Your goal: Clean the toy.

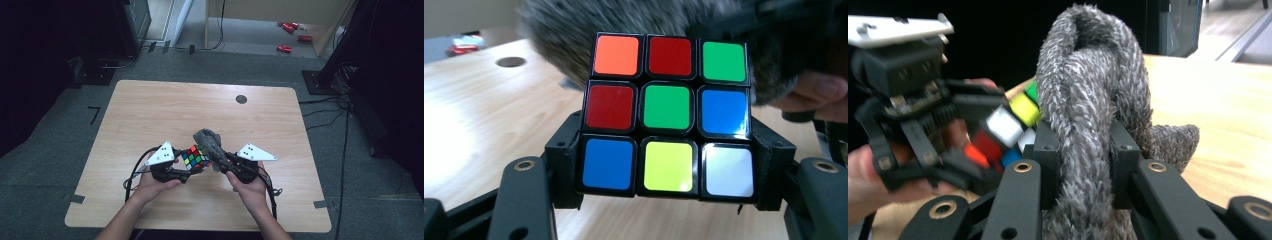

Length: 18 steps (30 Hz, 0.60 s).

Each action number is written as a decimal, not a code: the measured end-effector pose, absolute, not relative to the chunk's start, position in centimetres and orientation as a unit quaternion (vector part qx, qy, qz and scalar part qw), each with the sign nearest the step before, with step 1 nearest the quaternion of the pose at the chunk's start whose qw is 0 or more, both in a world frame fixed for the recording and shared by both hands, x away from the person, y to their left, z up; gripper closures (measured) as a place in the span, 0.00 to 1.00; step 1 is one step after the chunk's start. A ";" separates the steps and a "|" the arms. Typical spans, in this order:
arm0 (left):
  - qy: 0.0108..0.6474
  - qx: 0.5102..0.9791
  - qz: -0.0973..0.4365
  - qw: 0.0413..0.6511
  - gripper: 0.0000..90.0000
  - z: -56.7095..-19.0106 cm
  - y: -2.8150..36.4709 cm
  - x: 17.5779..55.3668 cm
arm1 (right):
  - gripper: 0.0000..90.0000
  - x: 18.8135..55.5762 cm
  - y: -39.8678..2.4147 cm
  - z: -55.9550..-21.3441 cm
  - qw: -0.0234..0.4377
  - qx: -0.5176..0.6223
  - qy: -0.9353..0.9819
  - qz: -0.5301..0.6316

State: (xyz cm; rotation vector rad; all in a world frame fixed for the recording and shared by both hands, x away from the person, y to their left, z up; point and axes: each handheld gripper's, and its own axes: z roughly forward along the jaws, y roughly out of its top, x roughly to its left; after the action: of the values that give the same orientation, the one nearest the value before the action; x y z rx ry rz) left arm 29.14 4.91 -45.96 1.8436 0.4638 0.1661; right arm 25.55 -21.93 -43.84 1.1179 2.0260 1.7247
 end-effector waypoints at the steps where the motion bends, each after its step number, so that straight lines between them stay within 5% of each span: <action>1: 0.202 0.787 0.073 0.578 0.38 -45.9 5.1 29.3 | 0.82 25.6 -22.0 -44.0 0.124 0.387 0.697 0.591; 18: 0.191 0.795 0.074 0.571 0.38 -45.8 5.0 29.1 | 0.81 25.5 -21.9 -43.8 0.112 0.386 0.693 0.598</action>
State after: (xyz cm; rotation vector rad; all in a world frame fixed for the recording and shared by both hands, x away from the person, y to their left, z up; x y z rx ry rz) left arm 29.12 4.95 -45.81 1.8644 0.4491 0.1730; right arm 25.48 -21.89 -43.75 1.1333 2.0357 1.7559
